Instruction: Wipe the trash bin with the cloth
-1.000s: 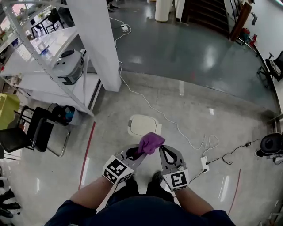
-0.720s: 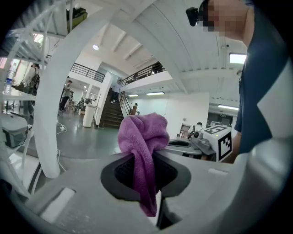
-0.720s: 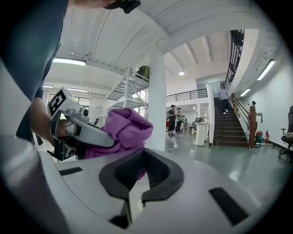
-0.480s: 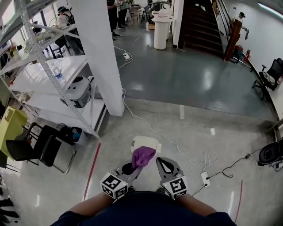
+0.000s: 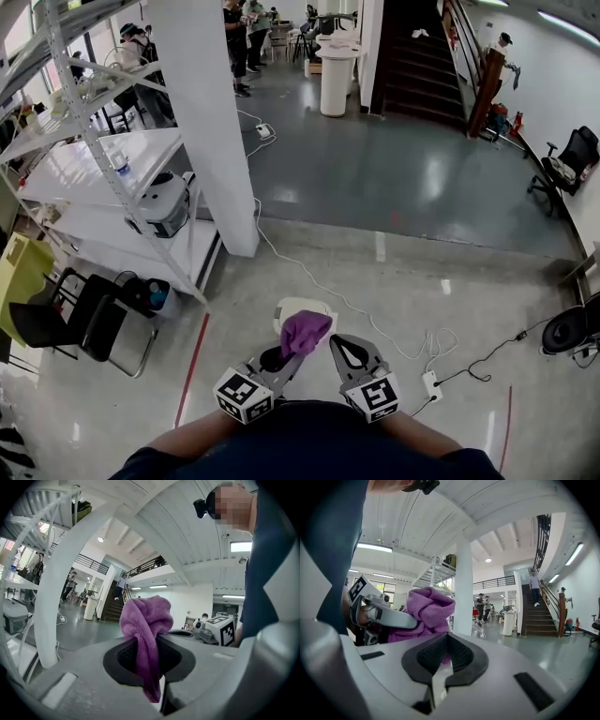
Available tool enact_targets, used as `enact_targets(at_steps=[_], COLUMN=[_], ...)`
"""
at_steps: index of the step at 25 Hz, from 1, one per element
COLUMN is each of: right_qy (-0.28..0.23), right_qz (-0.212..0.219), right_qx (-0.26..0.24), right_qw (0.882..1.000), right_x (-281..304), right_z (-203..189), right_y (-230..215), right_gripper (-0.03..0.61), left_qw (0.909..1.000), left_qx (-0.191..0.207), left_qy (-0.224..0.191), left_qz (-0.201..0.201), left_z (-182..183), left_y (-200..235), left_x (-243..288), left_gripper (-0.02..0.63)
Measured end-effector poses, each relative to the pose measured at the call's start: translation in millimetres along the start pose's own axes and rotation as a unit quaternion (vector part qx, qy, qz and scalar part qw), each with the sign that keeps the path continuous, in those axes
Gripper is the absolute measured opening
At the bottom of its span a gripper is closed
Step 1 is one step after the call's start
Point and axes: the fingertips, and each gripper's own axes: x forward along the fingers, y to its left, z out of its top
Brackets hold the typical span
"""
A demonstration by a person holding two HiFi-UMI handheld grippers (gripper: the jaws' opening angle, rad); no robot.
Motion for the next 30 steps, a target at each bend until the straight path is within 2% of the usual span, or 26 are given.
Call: enact_targets(at_steps=[14, 30], right_qy=[0.018, 0.016], right_qz=[0.049, 0.048], right_qx=[0.004, -0.004], right_qw=[0.999, 0.999], right_x=[-10, -24], right_z=[-8, -5], right_y=[24, 30], right_gripper=[0.009, 0.009], left_qw=[1.0, 0.9999], left_qx=[-0.003, 0.008], left_qy=[-0.007, -0.008], left_qz=[0.001, -0.005], left_z=[-1, 0], left_y=[-12, -25], left_x=[-4, -12], left_gripper=[0.053, 0.053])
